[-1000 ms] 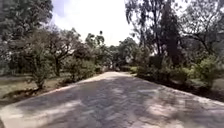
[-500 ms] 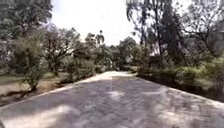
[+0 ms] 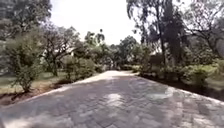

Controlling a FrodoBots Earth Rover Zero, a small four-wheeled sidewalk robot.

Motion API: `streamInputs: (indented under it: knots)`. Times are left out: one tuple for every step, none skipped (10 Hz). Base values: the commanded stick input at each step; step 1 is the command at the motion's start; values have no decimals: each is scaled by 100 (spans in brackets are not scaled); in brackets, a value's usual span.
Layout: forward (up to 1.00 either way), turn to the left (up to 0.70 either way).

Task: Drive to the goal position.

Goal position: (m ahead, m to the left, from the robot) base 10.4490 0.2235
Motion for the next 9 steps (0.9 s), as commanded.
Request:
streamInputs:
  knots:
    - [70,0]
    - [70,0]
    - [70,0]
    - [70,0]
    - [70,0]
    - [70,0]
    - [70,0]
    - [70,0]
    - [70,0]
